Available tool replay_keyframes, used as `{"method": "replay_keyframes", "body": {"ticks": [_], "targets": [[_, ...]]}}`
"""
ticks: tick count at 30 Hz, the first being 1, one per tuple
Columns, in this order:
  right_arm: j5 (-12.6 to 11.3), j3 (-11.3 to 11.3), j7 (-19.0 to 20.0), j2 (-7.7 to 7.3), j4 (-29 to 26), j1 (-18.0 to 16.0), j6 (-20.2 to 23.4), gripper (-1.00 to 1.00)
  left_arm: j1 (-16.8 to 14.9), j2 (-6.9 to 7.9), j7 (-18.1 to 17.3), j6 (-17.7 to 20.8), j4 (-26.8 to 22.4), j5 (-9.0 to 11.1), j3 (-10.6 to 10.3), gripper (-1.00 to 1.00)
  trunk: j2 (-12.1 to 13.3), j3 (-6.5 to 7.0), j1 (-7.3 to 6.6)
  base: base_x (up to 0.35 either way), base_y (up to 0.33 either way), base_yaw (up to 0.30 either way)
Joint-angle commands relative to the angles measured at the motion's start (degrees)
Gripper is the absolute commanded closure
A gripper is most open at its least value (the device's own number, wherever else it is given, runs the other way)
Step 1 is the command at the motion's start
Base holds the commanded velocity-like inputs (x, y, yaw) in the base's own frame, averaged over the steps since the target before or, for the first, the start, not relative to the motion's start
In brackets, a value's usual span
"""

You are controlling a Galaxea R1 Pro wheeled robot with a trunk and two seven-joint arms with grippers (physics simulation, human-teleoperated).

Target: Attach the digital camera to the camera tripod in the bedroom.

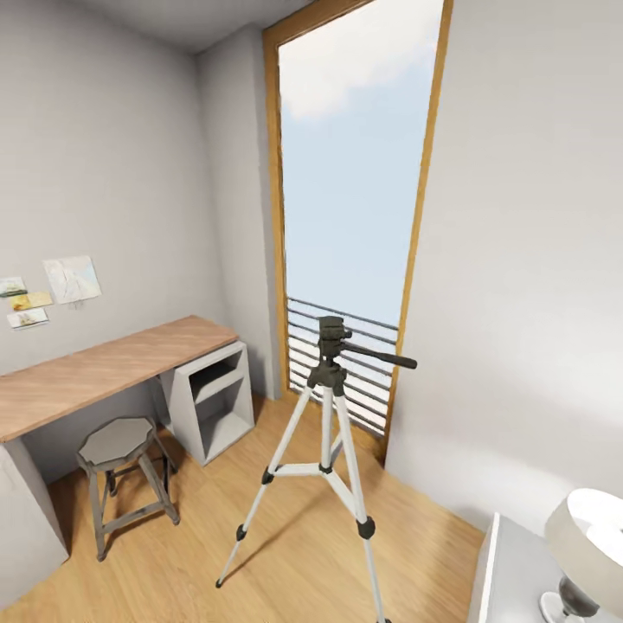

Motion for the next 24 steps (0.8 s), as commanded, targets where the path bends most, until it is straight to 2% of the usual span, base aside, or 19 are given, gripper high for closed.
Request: {"method": "replay_keyframes", "body": {"ticks": [1,8,15,24], "targets": [[0.57,-0.48,0.13,-0.03,0.18,-0.05,-0.35,-1.0,-0.01,-0.02,0.17,-0.06,0.0,0.27,-0.5,1.0,-0.04,-0.02,0.02,0.0,0.0,0.278],[0.51,-0.48,0.12,-0.23,0.18,-0.05,-0.35,-1.0,-0.01,-0.28,0.16,0.0,0.02,0.26,-0.5,1.0,-0.04,-0.02,0.02,0.0,-0.022,0.126],[0.5,-0.48,0.12,-0.39,0.18,-0.05,-0.35,-1.0,-0.01,-0.74,0.11,-0.06,0.01,0.26,-0.5,1.0,-0.04,-0.02,0.02,0.0,-0.165,0.02],[0.49,-0.48,0.12,-0.46,0.18,-0.05,-0.35,-1.0,-0.01,-0.81,0.09,-0.08,0.02,0.26,-0.5,1.0,-0.04,-0.02,0.02,0.0,-0.038,0.002]]}}
